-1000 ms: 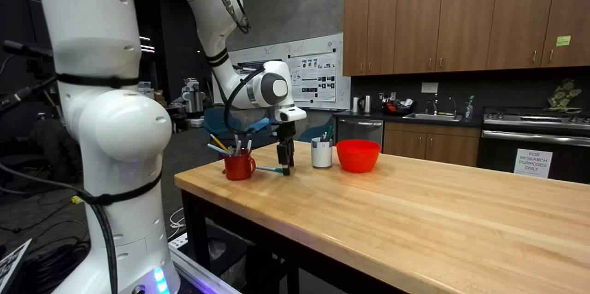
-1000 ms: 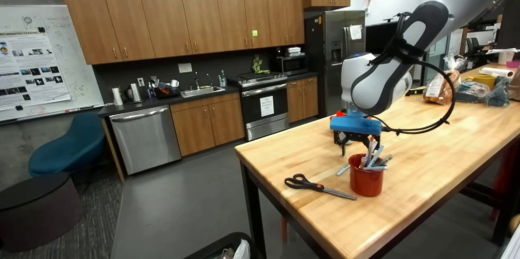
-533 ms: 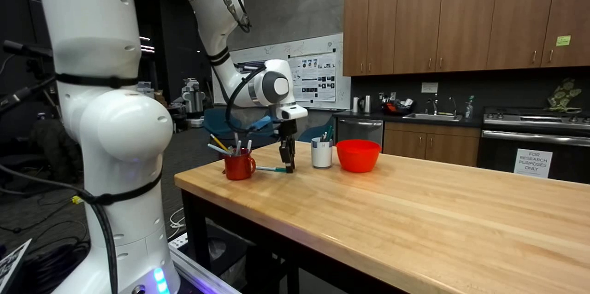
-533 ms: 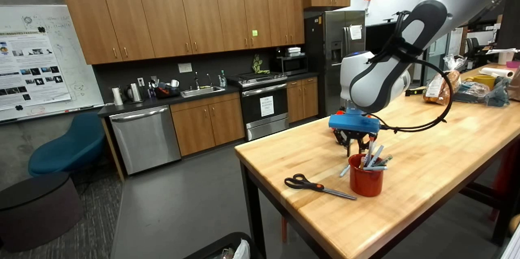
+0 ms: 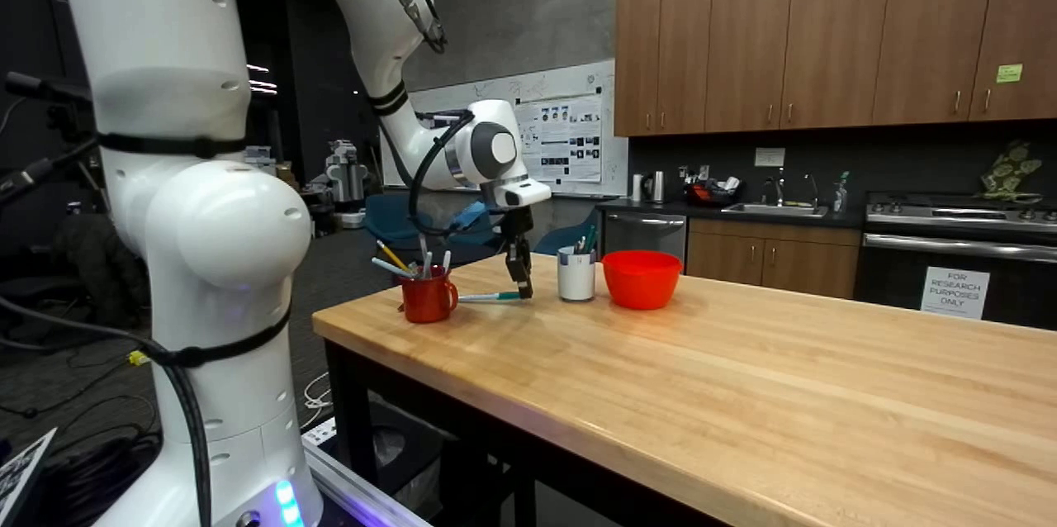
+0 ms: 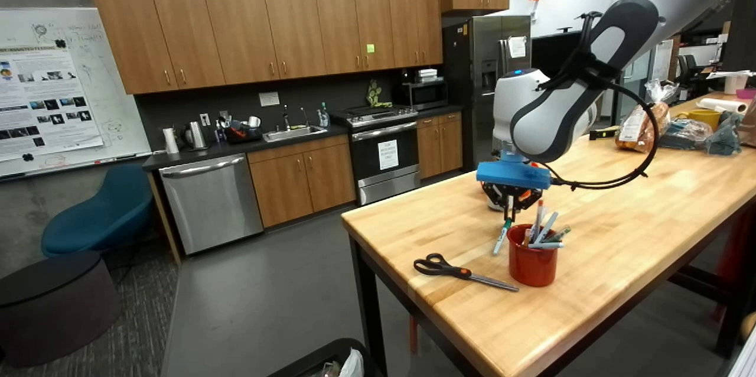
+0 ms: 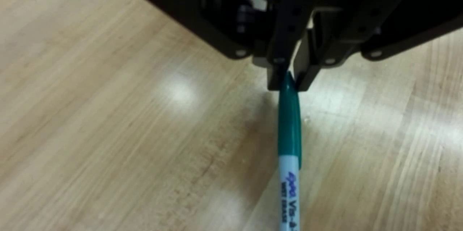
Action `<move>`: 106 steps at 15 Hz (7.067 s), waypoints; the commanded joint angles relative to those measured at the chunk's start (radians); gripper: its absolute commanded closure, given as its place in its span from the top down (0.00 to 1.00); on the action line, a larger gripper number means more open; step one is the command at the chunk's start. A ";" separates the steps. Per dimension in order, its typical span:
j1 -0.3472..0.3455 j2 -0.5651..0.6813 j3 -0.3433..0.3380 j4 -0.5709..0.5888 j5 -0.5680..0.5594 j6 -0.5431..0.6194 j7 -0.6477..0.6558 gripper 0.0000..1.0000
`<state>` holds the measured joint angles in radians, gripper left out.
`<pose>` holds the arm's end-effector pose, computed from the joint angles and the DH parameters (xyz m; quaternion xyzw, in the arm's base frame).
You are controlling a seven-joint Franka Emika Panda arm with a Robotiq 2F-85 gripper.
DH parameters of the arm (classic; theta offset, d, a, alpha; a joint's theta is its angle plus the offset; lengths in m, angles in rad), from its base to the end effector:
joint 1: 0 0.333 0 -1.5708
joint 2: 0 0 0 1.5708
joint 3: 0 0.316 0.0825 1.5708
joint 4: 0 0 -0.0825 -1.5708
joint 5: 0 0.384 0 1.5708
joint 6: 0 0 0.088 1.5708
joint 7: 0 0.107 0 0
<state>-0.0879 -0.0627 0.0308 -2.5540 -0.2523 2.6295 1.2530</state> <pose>0.4616 -0.0204 0.3035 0.8489 -0.5195 0.0959 0.0194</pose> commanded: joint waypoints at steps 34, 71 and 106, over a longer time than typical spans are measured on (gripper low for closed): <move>0.107 -0.691 0.189 -0.224 -0.457 -0.080 -0.192 0.03; 0.275 -0.421 -0.015 -0.131 0.036 -0.079 -1.393 1.00; 0.197 0.152 0.041 0.153 0.100 0.057 -2.388 1.00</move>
<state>0.1295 0.0664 0.0423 -2.4191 -0.1602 2.6864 -1.1139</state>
